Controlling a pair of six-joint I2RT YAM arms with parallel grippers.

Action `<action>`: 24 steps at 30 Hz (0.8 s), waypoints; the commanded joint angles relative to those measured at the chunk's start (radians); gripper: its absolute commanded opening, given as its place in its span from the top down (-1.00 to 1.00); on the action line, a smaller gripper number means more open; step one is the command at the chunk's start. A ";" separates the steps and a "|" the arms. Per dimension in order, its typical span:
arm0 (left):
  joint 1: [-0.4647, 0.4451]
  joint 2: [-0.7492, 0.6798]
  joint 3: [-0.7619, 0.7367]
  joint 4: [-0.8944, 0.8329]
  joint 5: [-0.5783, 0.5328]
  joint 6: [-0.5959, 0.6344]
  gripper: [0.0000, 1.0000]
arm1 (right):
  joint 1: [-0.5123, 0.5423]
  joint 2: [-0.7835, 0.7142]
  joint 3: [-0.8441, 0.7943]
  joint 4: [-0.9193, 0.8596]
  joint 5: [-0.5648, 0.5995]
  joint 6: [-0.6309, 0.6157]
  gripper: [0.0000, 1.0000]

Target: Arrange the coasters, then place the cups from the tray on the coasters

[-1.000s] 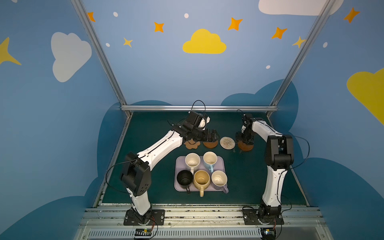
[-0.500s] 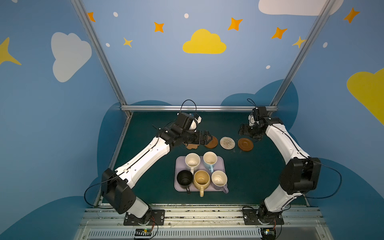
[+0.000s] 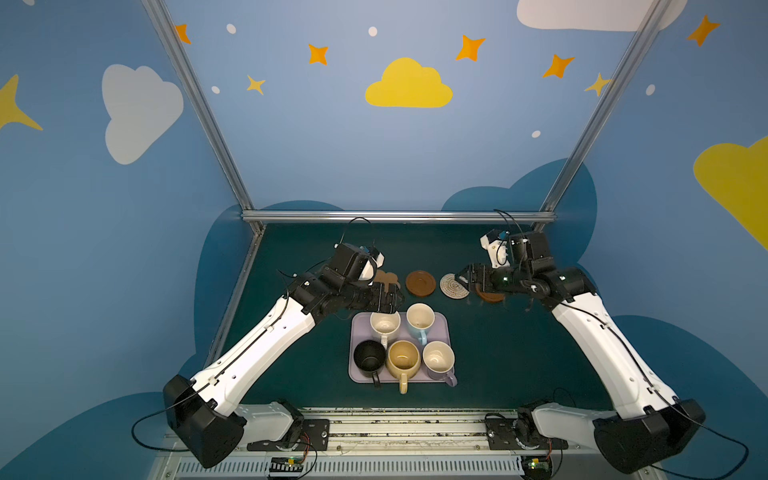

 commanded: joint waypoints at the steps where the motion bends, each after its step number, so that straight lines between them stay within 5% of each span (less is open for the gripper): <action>1: 0.005 -0.017 -0.020 -0.061 -0.003 0.005 -0.95 | 0.084 -0.028 -0.024 0.033 -0.116 0.022 -0.83; 16: -0.034 0.027 -0.103 -0.082 -0.087 -0.032 -0.45 | 0.295 -0.068 -0.150 0.130 -0.018 0.106 -0.82; 24: -0.077 0.104 -0.097 -0.104 -0.130 -0.052 -0.41 | 0.342 -0.053 -0.171 0.145 0.023 0.097 -0.82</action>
